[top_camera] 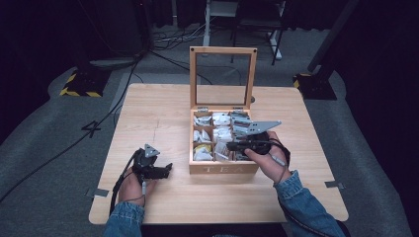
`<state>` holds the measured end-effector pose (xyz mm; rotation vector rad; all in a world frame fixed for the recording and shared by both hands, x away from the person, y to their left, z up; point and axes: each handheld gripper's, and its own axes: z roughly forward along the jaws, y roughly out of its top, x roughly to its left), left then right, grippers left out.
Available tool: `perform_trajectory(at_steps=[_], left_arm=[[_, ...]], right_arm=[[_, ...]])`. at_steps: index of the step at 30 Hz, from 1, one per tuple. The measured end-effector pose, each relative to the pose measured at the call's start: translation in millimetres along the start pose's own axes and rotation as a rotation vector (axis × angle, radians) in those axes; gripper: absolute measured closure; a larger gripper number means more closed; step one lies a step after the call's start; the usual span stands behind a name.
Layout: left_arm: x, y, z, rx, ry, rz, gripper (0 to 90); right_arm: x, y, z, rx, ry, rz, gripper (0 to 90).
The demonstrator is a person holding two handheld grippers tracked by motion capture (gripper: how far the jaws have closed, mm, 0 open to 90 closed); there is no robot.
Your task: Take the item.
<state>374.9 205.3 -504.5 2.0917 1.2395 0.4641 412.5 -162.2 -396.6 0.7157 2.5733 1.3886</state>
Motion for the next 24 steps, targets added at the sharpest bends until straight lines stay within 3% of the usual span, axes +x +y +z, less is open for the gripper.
perform_trajectory(at_steps=[15,19,24], left_arm=[[0.6,0.6,0.6,-0.001,-0.001,0.005,13.2],[0.8,0.8,0.7,0.000,0.000,0.007,13.2],[0.9,0.8,0.7,0.000,-0.001,0.008,13.2]], right_arm=[[-3.6,1.5,-34.3,-0.117,-0.024,0.053,90.0],[-4.6,2.5,-44.2,-0.136,-0.045,0.059,90.0],[-15.9,-1.2,-58.7,-0.160,-0.086,0.096,90.0]])
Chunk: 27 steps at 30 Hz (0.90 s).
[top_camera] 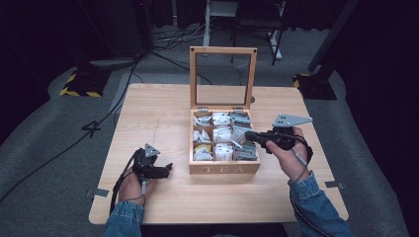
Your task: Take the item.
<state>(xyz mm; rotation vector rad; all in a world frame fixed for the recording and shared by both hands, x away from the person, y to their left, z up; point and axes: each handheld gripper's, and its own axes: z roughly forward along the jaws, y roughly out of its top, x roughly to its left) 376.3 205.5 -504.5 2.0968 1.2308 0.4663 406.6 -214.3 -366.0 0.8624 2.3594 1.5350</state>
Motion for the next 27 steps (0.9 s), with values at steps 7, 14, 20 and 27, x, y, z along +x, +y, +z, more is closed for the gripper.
perform_trajectory(at_steps=[7,14,20,27], left_arm=[[0.0,0.1,0.0,0.000,0.001,0.001,13.1],[0.0,0.1,0.1,0.000,0.001,0.000,13.2],[0.0,0.1,0.1,0.000,0.001,0.000,13.1],[0.0,0.1,0.1,0.000,0.001,0.001,13.1]], right_arm=[[-16.2,1.2,-22.8,-0.041,-0.069,0.035,90.0],[-28.5,-2.6,-36.4,-0.041,-0.136,0.051,90.0],[-39.4,-7.4,-46.0,-0.038,-0.190,0.066,90.0],[-51.3,-14.3,-50.7,-0.019,-0.246,0.090,90.0]])
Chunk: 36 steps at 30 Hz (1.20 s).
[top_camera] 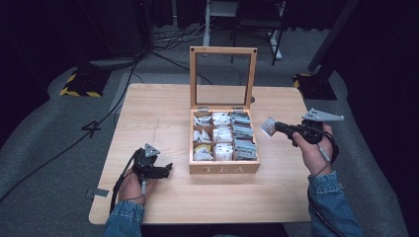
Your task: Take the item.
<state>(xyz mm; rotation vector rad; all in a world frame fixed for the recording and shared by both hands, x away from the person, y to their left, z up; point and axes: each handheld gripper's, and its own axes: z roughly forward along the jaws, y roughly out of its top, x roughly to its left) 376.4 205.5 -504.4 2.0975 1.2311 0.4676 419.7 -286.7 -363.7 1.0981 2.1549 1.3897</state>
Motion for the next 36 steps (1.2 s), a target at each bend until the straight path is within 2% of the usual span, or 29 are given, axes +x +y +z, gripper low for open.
perform_trajectory(at_steps=[12,17,25,29,36], left_arm=[[0.0,0.0,0.0,0.000,0.000,0.000,13.1],[0.0,0.0,0.0,0.000,0.000,0.000,13.1],[0.0,0.0,0.0,0.000,0.000,0.000,13.1],[0.0,0.0,0.0,0.000,0.000,0.000,13.1],[0.0,0.0,0.0,0.000,0.000,0.000,13.1]], right_arm=[[-27.3,-20.4,15.6,0.053,-0.058,0.071,90.0],[-38.7,-32.6,25.5,0.083,-0.067,0.100,90.0],[-46.0,-46.9,39.8,0.132,-0.070,0.126,90.0],[-46.6,-52.7,46.8,0.165,-0.083,0.110,90.0],[-50.5,-60.8,54.2,0.203,-0.084,0.126,90.0]])
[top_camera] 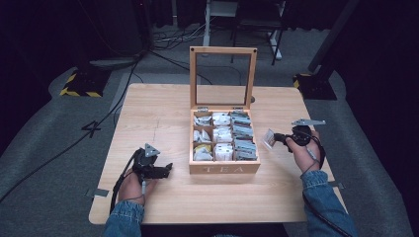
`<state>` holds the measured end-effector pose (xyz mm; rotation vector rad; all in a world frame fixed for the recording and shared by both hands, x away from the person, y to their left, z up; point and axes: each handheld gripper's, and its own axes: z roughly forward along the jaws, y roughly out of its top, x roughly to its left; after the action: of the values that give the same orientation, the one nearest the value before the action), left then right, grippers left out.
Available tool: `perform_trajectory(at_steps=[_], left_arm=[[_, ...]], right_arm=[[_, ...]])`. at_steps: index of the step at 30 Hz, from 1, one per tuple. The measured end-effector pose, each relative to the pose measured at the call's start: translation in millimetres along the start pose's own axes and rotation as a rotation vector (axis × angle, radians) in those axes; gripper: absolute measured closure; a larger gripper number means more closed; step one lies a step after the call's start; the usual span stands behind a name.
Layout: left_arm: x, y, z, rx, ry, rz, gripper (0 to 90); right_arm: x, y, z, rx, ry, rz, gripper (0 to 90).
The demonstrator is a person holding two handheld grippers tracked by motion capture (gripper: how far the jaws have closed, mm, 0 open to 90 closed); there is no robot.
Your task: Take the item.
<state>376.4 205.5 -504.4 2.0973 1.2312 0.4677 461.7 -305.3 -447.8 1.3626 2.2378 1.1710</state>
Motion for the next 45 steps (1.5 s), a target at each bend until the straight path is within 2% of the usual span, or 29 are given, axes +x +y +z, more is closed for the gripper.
perform_trajectory(at_steps=[11,13,14,15,20,24,27,32,36,38,39,44,45], left_arm=[[0.0,0.0,0.0,0.000,0.000,0.000,13.1],[0.0,0.0,0.0,0.000,0.000,0.000,13.1],[0.0,0.0,0.0,0.000,0.000,0.000,13.1],[0.0,0.0,0.0,0.000,0.000,0.000,13.1],[0.0,-0.1,0.1,-0.001,-0.001,0.000,13.1],[0.0,0.0,0.0,0.000,0.000,0.000,13.1],[0.0,0.0,0.0,0.000,0.000,0.000,13.1],[0.0,0.0,0.0,0.000,0.000,0.000,13.1],[0.1,0.1,0.2,0.000,0.000,-0.001,13.1],[0.2,0.3,0.5,-0.002,0.001,-0.002,13.1],[0.2,0.5,0.5,-0.001,0.002,-0.002,13.1],[0.2,0.5,0.4,-0.001,0.001,-0.002,13.1],[0.2,0.5,0.4,0.000,-0.001,-0.002,13.1]], right_arm=[[-3.6,-3.9,5.0,0.041,0.009,0.011,90.0],[-4.9,-4.6,5.6,0.052,0.011,0.014,84.4],[-6.1,-5.5,6.5,0.054,0.017,0.020,77.3],[-6.1,-5.5,6.5,0.054,0.017,0.020,77.3],[-9.6,-7.9,11.5,0.021,-0.025,0.017,53.1],[-14.9,-11.2,15.2,0.027,-0.078,0.001,45.7],[-17.9,-12.1,15.5,0.025,-0.092,0.000,43.9],[-18.4,-10.4,12.0,0.005,-0.080,-0.009,42.1],[-15.2,-8.3,3.3,-0.023,-0.047,-0.021,40.6],[-9.2,-7.8,-7.1,-0.045,-0.011,-0.048,39.8],[-9.2,-7.8,-7.1,-0.045,-0.011,-0.048,39.8],[7.5,-11.2,-31.4,-0.078,0.038,-0.106,38.4],[7.5,-11.2,-31.4,-0.078,0.038,-0.106,38.4]])
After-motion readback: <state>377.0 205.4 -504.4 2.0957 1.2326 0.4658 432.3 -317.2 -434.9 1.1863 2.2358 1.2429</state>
